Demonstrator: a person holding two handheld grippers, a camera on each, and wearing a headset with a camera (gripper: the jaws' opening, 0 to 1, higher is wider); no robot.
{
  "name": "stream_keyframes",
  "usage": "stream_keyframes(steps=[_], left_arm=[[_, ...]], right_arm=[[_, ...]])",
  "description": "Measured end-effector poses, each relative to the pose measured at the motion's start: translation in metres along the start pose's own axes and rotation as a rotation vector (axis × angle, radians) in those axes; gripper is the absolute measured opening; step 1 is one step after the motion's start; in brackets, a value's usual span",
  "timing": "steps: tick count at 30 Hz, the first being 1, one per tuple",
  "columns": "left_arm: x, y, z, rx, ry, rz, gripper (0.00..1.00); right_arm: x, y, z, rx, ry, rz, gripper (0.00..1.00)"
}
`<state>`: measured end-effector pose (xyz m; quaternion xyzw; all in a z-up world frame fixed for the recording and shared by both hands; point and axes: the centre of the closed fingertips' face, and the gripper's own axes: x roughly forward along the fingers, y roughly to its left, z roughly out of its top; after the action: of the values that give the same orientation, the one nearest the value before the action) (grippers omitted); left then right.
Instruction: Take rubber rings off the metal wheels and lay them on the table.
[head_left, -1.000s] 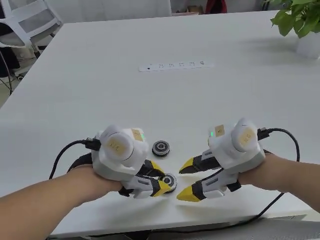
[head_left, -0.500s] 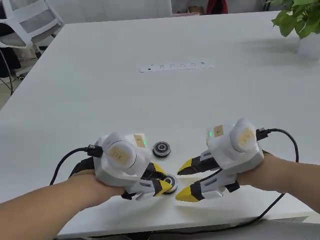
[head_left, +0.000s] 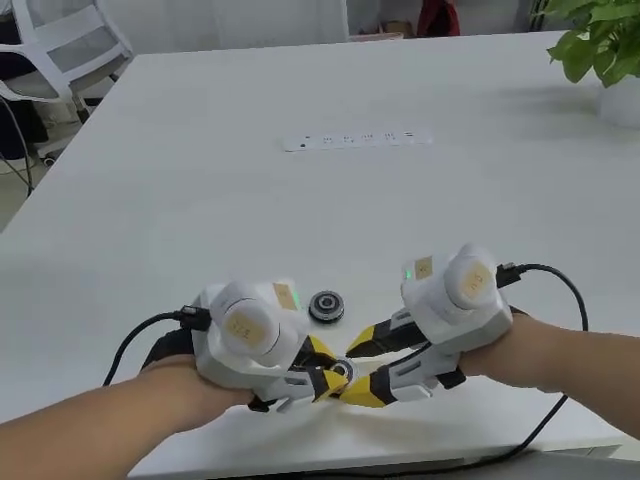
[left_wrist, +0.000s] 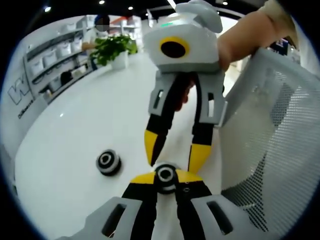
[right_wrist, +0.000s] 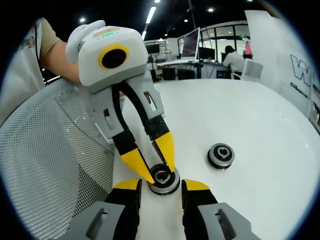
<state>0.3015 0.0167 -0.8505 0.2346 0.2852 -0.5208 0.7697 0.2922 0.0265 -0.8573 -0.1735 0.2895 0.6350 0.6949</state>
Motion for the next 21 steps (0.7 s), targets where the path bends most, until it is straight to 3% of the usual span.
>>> stream_keyframes(steps=[10, 21], left_arm=[[-0.0002, 0.0001, 0.0003, 0.0, -0.011, 0.006, 0.14], [0.0002, 0.0002, 0.0007, 0.0, -0.02, 0.014, 0.13]], right_arm=[[0.0038, -0.0042, -0.0021, 0.039, -0.023, -0.026, 0.28], [-0.0014, -0.0023, -0.0061, 0.014, -0.015, -0.036, 0.24]])
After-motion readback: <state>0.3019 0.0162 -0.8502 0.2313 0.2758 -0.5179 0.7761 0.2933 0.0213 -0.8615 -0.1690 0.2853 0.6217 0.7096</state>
